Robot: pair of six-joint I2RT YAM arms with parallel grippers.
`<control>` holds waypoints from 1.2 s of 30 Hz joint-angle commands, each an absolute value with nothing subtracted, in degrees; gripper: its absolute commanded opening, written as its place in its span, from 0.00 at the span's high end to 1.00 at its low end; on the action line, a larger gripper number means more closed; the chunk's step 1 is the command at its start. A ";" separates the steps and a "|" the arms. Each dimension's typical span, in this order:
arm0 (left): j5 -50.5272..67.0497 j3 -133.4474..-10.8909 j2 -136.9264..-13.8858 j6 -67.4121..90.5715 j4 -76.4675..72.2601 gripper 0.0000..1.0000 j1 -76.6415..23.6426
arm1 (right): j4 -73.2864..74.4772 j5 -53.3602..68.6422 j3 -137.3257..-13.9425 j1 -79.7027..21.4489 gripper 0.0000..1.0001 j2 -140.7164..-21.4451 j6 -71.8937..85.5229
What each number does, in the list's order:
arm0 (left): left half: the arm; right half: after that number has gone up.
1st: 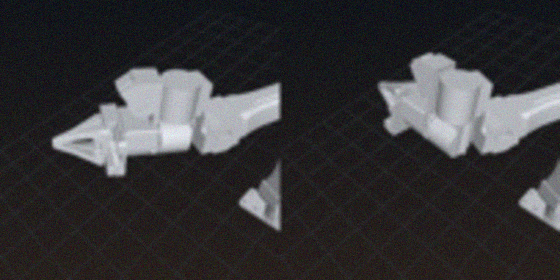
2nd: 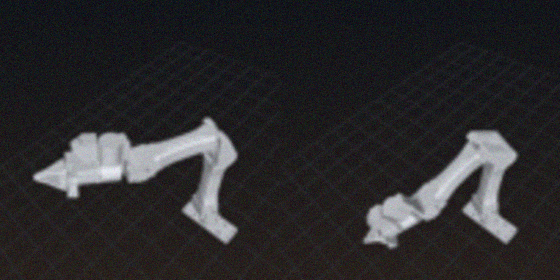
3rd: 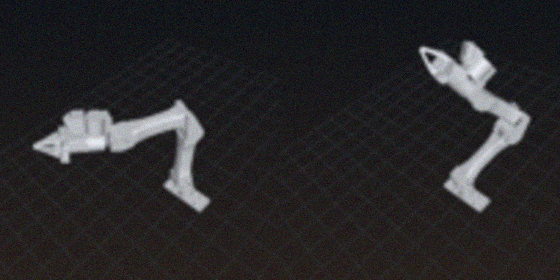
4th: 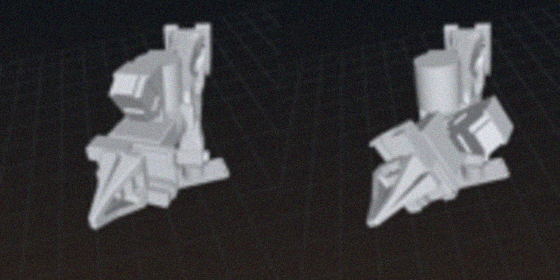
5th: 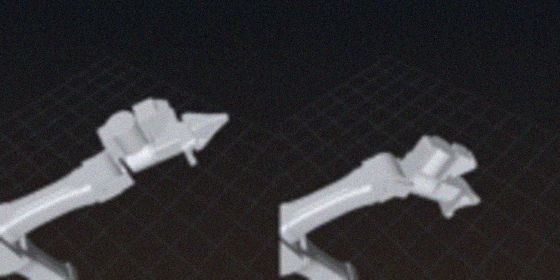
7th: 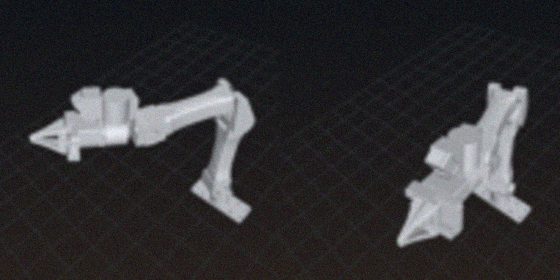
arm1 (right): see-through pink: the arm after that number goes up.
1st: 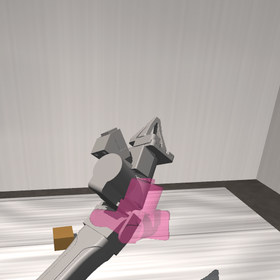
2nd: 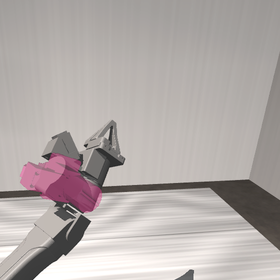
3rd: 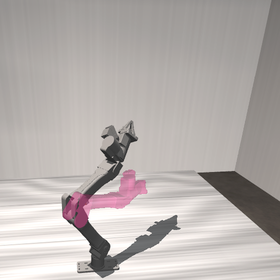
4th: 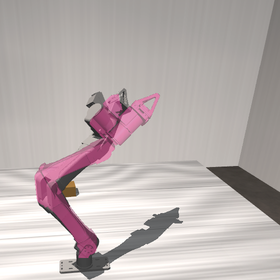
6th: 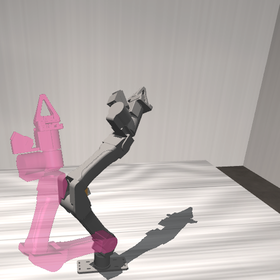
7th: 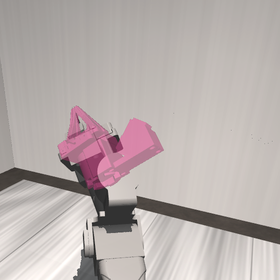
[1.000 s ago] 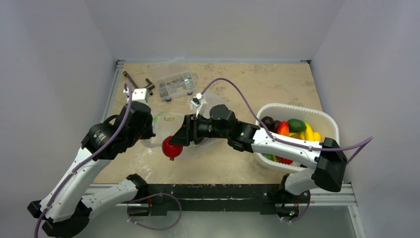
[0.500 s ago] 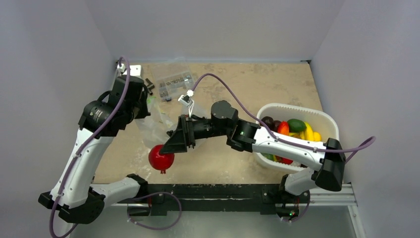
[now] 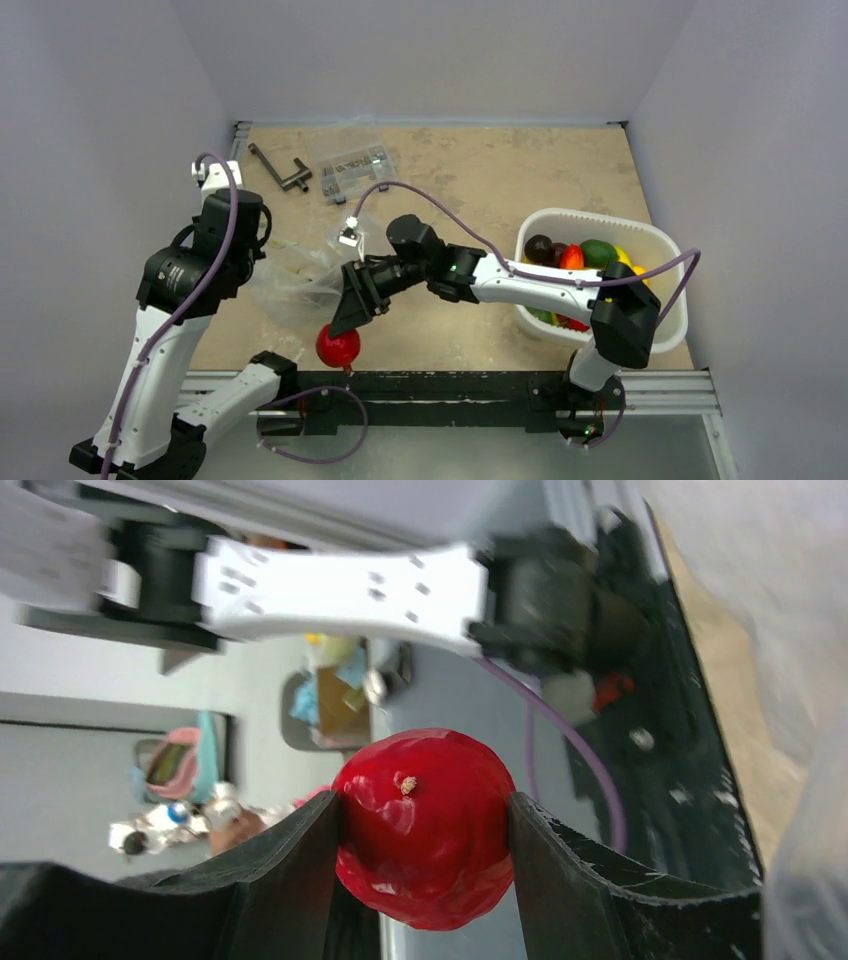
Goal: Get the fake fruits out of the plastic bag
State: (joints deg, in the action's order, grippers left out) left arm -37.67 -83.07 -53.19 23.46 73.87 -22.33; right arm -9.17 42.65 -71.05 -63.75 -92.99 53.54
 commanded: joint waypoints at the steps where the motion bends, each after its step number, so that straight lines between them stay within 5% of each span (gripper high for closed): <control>1: -42.77 -76.60 -53.18 23.40 71.05 1.00 -19.34 | 1.07 44.93 -67.09 -63.58 1.00 -91.04 37.60; 7: -41.30 -75.55 -55.79 20.13 68.20 1.00 -11.45 | 7.80 43.54 -60.12 -57.47 1.00 -91.70 21.63; 20: -39.63 -80.99 -58.79 17.03 68.18 1.00 -7.22 | 19.19 15.24 -69.00 -53.16 1.00 -94.20 9.79; 29: -13.65 -75.45 -46.80 17.32 70.06 1.00 -7.21 | 21.66 -8.43 -68.16 -44.49 1.00 -78.68 19.69; 36: 2.00 -71.44 -37.71 20.18 73.27 1.00 -7.21 | 41.17 -41.80 -72.40 -36.95 1.00 -70.69 31.28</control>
State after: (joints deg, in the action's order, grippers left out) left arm -10.35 -72.69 -39.66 18.39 71.61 -7.51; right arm 28.82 -18.28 -70.39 -40.60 -73.01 22.44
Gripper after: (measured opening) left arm 0.003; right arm 0.556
